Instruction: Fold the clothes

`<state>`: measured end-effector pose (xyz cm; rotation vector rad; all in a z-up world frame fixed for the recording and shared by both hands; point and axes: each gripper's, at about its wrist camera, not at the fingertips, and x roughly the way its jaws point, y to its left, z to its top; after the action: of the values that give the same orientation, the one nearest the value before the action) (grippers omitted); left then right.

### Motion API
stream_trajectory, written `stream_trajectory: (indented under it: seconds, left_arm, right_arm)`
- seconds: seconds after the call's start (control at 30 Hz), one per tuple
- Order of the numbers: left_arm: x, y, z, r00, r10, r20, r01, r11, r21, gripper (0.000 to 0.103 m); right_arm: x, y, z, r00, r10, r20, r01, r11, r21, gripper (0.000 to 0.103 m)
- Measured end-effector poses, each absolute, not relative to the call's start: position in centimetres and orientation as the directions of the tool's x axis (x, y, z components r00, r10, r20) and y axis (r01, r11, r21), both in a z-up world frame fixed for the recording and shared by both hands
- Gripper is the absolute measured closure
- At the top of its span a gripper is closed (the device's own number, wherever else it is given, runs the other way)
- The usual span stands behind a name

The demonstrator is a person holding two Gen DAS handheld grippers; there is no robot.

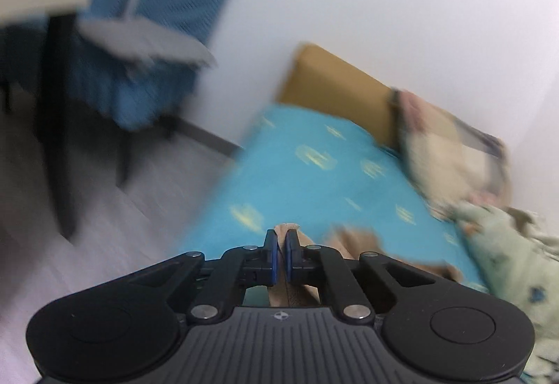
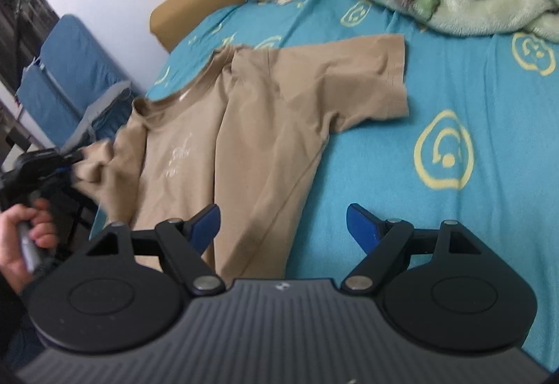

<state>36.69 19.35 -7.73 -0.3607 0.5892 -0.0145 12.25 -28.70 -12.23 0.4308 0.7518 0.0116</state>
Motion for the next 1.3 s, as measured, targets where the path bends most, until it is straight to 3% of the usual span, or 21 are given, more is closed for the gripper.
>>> stream_trajectory:
  seconds: [0.13,0.23,0.3,0.37,0.43,0.5,0.53,0.7,0.83,1.07,1.3]
  left_arm:
    - [40.8,24.4,-7.2,0.790,0.103,-0.605,-0.203,0.974,-0.099,0.098]
    - [38.6,23.3,-7.5,0.789,0.078,-0.610,-0.177,0.979,-0.104,0.096]
    - [37.1,22.5,-7.7,0.788,0.061,-0.613,-0.160,0.981,-0.108,0.086]
    - [35.7,21.8,-7.9,0.786,0.044,-0.616,-0.142,0.984,-0.111,0.084]
    - [34.2,21.1,-8.2,0.785,0.027,-0.619,-0.125,0.986,-0.115,0.075]
    - [32.7,20.3,-8.4,0.783,0.011,-0.622,-0.107,0.987,-0.118,0.050]
    - [32.0,20.0,-8.5,0.782,0.002,-0.624,-0.098,0.988,-0.120,0.048]
    - [26.0,16.0,-7.6,0.768,-0.064,-0.638,-0.038,0.989,-0.145,0.046]
    - [17.3,10.7,-6.2,0.738,-0.194,-0.646,0.021,0.964,-0.265,0.046]
    - [4.4,3.8,-8.8,0.660,-0.381,-0.648,0.027,0.874,-0.486,0.046]
    - [-1.4,0.1,-11.1,0.536,-0.420,-0.733,0.046,0.881,-0.471,0.046]
  right_arm:
    - [12.8,-27.8,-11.8,0.748,0.137,-0.649,0.130,0.929,0.347,0.022]
    - [13.2,-27.1,-11.4,0.759,0.119,-0.640,0.122,0.940,0.319,0.022]
    - [13.4,-26.6,-11.2,0.766,0.109,-0.634,0.112,0.948,0.298,0.022]
    - [13.3,-26.2,-11.0,0.775,0.106,-0.623,0.089,0.958,0.274,0.022]
    - [13.2,-25.9,-10.8,0.786,0.105,-0.609,0.070,0.964,0.257,0.022]
    - [13.1,-25.7,-10.6,0.796,0.115,-0.595,0.053,0.965,0.257,0.022]
    - [13.0,-25.6,-10.5,0.800,0.121,-0.587,0.044,0.965,0.259,0.022]
    - [11.9,-25.5,-9.4,0.817,0.128,-0.562,0.023,0.967,0.253,0.022]
    - [10.2,-25.9,-8.0,0.836,0.141,-0.530,-0.001,0.967,0.255,0.022]
    - [6.6,-26.9,-5.4,0.865,0.166,-0.474,-0.040,0.964,0.264,0.022]
    - [0.0,-29.7,-1.5,0.860,0.181,-0.477,-0.016,0.944,0.329,0.022]
